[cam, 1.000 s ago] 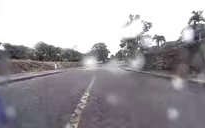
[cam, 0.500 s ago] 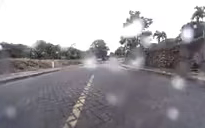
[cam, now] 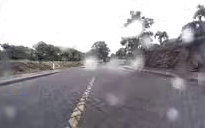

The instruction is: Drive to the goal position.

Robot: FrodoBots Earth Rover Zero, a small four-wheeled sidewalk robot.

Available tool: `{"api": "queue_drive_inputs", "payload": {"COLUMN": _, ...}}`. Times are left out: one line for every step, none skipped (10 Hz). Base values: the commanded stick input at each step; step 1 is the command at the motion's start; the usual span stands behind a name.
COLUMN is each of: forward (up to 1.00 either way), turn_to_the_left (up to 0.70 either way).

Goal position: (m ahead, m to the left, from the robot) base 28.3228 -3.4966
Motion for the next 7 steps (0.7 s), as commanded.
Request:
{"api": "queue_drive_inputs", "payload": {"forward": 1.00, "turn_to_the_left": 0.00}}
{"api": "queue_drive_inputs", "payload": {"forward": 1.00, "turn_to_the_left": 0.00}}
{"api": "queue_drive_inputs", "payload": {"forward": 1.00, "turn_to_the_left": 0.00}}
{"api": "queue_drive_inputs", "payload": {"forward": 1.00, "turn_to_the_left": 0.00}}
{"api": "queue_drive_inputs", "payload": {"forward": 1.00, "turn_to_the_left": 0.00}}
{"api": "queue_drive_inputs", "payload": {"forward": 1.00, "turn_to_the_left": 0.00}}
{"api": "queue_drive_inputs", "payload": {"forward": 1.00, "turn_to_the_left": 0.00}}
